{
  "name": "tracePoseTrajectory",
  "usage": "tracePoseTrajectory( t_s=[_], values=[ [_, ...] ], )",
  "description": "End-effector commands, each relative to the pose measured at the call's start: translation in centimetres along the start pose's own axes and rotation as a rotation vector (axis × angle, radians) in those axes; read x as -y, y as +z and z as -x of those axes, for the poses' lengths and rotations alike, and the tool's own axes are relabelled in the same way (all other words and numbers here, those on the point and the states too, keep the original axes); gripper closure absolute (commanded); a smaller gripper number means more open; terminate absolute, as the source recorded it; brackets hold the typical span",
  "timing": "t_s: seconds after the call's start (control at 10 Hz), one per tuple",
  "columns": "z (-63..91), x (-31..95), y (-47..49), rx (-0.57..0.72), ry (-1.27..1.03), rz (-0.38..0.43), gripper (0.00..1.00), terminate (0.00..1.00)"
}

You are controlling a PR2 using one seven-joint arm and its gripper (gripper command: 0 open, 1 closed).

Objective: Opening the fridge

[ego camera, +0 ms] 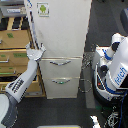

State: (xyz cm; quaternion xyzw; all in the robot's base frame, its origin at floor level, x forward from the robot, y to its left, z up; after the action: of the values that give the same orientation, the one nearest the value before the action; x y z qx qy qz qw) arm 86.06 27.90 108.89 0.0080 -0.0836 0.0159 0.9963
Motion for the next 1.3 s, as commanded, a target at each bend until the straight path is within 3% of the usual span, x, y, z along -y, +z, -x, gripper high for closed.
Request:
tracePoseTrajectory(
  t_s=[0.1, 0.9, 1.2, 1.3],
  values=[
    [-3.7, 1.1, -0.1, -0.023, -0.022, 0.069, 0.0, 0.0],
    [-6.1, -2.3, -1.8, 0.003, -0.013, 0.051, 0.0, 0.0],
    [-7.7, -3.4, -3.4, -0.011, -0.023, 0.086, 0.0, 0.0],
    [-7.7, -2.8, -3.9, -0.024, -0.054, 0.106, 1.0, 0.0]
  ],
)
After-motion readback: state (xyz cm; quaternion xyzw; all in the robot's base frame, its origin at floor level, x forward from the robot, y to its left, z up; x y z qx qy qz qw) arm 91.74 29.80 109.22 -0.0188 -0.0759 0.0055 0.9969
